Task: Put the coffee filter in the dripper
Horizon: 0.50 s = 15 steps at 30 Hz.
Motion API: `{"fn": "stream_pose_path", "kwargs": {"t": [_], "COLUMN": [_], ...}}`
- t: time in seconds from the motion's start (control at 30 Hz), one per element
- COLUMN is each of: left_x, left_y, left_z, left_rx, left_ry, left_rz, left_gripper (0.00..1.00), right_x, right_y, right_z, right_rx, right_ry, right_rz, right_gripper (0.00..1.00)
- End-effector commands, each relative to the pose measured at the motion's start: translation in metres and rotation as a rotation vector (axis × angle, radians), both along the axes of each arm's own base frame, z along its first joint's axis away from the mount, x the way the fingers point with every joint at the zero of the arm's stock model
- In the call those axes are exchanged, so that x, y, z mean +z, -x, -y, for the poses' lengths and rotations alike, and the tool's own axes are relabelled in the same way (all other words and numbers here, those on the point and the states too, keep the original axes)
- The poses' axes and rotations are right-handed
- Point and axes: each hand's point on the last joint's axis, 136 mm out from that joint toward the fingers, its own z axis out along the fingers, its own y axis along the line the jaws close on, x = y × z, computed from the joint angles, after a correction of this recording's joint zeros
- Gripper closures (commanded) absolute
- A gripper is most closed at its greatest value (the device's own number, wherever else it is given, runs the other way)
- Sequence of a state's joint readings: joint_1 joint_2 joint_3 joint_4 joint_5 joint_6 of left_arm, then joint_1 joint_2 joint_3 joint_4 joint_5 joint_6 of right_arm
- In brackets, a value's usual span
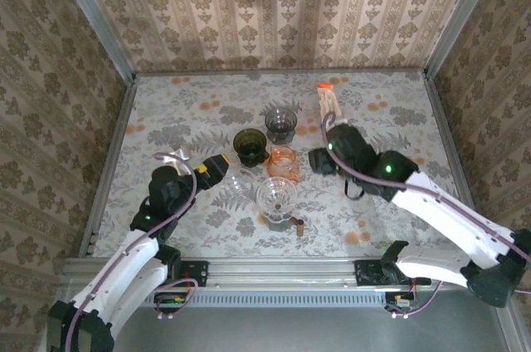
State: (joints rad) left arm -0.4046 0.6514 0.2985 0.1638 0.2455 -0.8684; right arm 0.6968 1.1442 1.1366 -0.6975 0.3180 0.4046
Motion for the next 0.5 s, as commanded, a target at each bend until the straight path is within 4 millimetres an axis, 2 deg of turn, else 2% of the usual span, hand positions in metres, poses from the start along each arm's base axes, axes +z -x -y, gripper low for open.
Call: {"fn": "stream_pose_path", "kwargs": {"t": [0.0, 0.13, 0.23, 0.33, 0.47], "left_x": [0.021, 0.020, 0.017, 0.015, 0.015], "left_y": [0.001, 0.003, 0.004, 0.004, 0.004], "left_z": [0.007, 0.008, 0.008, 0.008, 0.009], "left_rx": [-0.036, -0.045, -0.049, -0.051, -0.058], "left_ry": [0.030, 0.022, 0.013, 0.009, -0.004], "left_rz": [0.055, 0.053, 0.046, 0.043, 0.051], "left_gripper": [0.02, 0.03, 0.03, 0.03, 0.03], "right_x": [0.013, -0.013, -0.035, -0.051, -0.058], "right_y": [-0.057, -0.117, -0.152, -0.178, -0.202], "right_z": [0.004, 0.026, 0.040, 0.049, 0.055], "right_rx": [-0.071, -0.179, -0.222, -0.241, -0.259], "right_ry": [-0.056, 0.023, 0.036, 0.047, 0.080], "right_rz": [0.050, -0.001, -0.060, -0.097, -0.090], "right_gripper": [0.48, 0.60, 0.68, 0.72, 0.74]}}
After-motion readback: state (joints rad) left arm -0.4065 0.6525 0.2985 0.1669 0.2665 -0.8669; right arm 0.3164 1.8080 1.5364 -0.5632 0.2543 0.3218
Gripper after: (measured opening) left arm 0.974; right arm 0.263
